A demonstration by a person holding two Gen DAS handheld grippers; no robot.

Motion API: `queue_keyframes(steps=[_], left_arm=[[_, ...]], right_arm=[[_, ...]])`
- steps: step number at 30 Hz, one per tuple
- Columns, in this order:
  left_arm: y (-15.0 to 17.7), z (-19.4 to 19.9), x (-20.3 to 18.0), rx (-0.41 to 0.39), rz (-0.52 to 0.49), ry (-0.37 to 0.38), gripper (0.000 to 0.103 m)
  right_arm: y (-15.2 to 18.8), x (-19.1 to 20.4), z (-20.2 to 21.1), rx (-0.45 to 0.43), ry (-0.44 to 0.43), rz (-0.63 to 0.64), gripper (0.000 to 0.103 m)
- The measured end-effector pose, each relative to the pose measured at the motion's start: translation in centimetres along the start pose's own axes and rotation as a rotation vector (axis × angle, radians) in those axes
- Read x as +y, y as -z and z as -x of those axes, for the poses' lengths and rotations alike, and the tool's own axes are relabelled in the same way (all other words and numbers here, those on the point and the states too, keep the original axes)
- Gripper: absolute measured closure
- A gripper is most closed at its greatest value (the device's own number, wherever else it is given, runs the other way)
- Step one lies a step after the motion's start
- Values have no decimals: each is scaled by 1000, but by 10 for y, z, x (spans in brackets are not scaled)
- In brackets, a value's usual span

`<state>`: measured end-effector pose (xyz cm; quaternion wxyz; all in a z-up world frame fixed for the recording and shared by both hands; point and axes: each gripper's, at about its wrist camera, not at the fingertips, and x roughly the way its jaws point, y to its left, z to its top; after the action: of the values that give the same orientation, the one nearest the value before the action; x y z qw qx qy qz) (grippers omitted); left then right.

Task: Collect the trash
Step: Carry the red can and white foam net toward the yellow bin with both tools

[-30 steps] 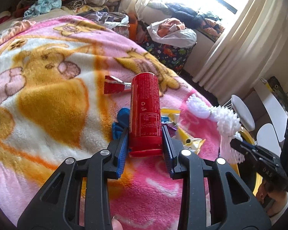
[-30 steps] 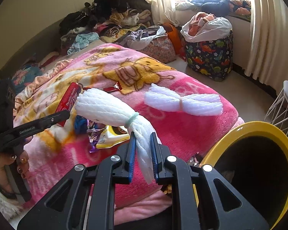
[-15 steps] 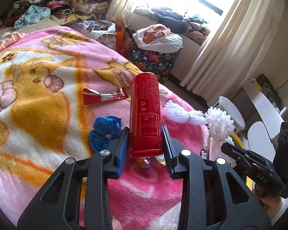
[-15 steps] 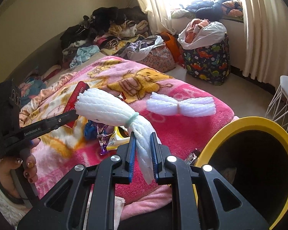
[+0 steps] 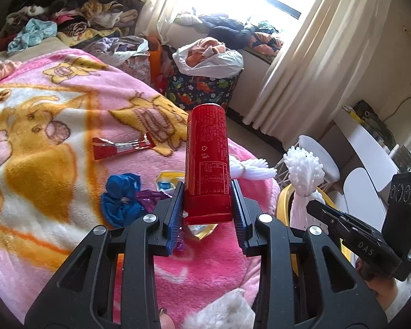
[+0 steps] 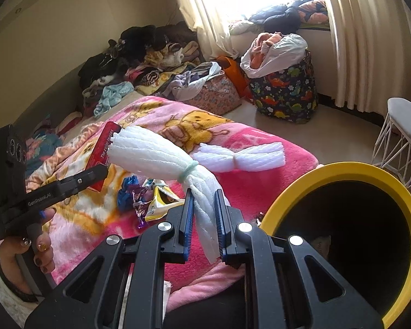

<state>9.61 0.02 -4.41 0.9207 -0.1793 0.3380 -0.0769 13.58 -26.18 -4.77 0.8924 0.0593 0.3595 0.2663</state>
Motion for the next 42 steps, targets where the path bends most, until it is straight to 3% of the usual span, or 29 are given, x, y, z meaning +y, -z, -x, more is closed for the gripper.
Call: queue_keyframes(steps=[42], left_arm=[[23, -21, -93, 69, -184, 115, 77]], right_arm=[[21, -109, 61, -123, 152, -277, 88]])
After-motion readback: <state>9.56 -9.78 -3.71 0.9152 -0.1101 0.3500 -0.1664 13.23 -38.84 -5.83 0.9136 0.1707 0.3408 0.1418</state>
